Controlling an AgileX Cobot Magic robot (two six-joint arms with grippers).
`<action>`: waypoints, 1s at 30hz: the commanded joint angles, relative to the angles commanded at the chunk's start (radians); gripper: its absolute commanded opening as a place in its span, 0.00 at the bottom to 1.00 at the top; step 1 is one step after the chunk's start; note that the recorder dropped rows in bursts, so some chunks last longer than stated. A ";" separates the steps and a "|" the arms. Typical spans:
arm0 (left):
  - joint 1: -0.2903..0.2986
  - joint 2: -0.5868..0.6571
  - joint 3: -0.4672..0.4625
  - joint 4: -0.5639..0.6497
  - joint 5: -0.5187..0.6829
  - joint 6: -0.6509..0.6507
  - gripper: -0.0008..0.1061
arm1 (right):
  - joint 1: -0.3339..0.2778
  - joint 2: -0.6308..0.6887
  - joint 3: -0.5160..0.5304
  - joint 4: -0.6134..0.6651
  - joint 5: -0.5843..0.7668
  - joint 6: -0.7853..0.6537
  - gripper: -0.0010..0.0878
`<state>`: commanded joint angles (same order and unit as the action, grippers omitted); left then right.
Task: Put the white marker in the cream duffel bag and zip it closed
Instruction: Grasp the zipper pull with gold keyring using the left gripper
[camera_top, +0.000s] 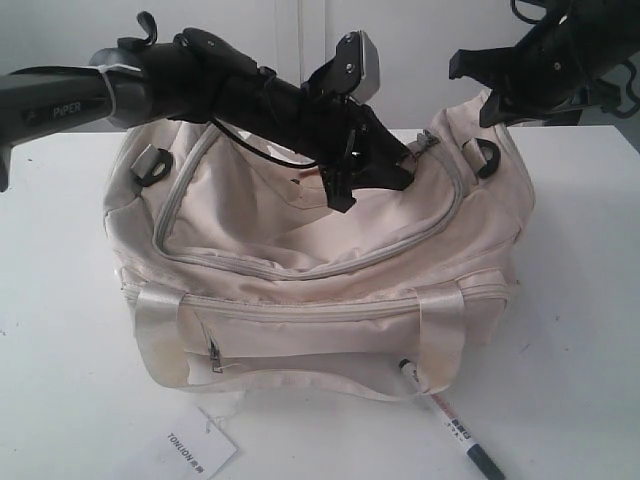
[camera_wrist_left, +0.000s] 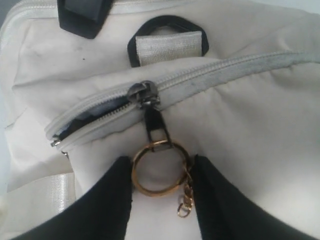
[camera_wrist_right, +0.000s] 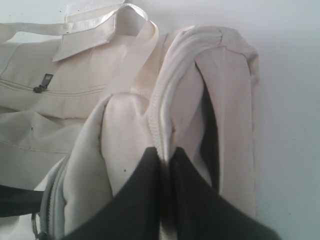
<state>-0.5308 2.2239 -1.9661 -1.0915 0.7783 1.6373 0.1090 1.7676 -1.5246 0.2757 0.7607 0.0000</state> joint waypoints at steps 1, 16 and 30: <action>0.000 0.000 0.000 0.000 0.000 0.000 0.31 | 0.000 0.000 0.000 0.000 0.000 0.000 0.01; 0.000 -0.023 0.000 -0.002 -0.002 -0.050 0.01 | 0.000 0.000 0.000 0.000 0.000 0.000 0.01; 0.000 -0.064 0.000 -0.037 0.003 -0.248 0.01 | 0.000 0.000 0.000 0.000 0.000 0.000 0.01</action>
<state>-0.5308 2.1602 -1.9661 -1.1282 0.7810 1.3889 0.1090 1.7676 -1.5246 0.2757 0.7607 0.0000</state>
